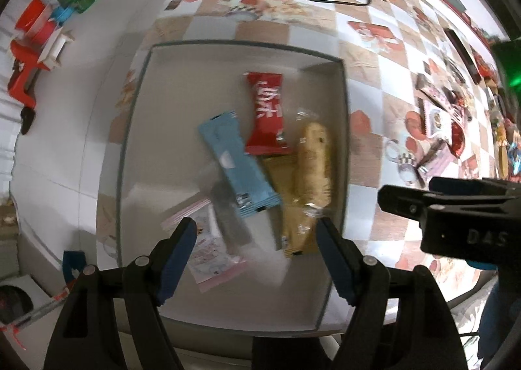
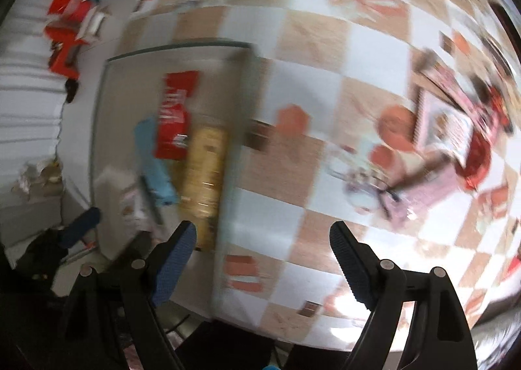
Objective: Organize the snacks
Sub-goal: 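Move both tools back over the snack pile, then grasp the pink bar packet with left tool, then grasp another red packet with right tool, then lift the pink bar and red packet toward the clear tray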
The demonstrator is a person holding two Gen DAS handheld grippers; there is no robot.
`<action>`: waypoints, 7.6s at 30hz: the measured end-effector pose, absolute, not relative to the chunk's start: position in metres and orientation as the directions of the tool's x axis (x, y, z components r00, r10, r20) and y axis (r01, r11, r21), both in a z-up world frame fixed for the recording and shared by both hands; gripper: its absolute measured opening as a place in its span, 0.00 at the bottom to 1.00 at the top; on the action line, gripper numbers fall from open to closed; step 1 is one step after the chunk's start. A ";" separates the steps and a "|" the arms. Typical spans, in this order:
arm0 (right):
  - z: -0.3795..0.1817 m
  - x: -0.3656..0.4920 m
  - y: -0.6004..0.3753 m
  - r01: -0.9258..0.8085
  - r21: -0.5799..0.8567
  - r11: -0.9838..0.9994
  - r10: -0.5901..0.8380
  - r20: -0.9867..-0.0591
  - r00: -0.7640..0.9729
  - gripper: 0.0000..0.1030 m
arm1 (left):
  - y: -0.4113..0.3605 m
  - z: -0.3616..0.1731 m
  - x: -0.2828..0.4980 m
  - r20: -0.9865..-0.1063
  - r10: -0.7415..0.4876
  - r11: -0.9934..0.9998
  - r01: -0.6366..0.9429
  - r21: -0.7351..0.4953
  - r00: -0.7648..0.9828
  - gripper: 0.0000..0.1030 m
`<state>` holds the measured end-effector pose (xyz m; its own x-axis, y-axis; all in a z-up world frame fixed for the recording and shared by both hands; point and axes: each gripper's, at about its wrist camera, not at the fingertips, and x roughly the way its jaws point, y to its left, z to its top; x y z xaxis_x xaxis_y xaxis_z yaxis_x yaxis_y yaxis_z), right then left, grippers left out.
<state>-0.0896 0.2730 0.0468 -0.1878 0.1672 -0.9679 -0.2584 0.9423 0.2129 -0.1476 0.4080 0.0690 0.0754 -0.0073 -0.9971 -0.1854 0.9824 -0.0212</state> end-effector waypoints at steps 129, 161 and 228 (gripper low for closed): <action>-0.019 -0.011 -0.012 0.324 0.114 0.939 0.169 -0.975 -0.147 1.00 | 0.246 -0.046 -0.103 -0.990 0.023 0.995 0.099 0.010 -0.138 0.92; -0.008 -0.030 0.047 -0.015 -0.007 1.000 -0.009 -0.992 -0.128 0.61 | 0.231 -0.045 -0.111 -0.991 0.022 0.991 0.137 0.004 -0.129 0.75; 0.066 -0.145 0.088 -0.040 0.192 0.981 0.186 -0.974 -0.128 0.27 | 0.266 0.068 -0.143 -0.994 -0.107 0.980 0.174 -0.099 0.037 0.25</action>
<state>-0.1454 0.0879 0.0661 -0.1277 0.1856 -0.9743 -0.0399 0.9806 0.1921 -0.1432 0.2656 0.0682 0.0370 -0.1073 -0.9935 0.1737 0.9798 -0.0993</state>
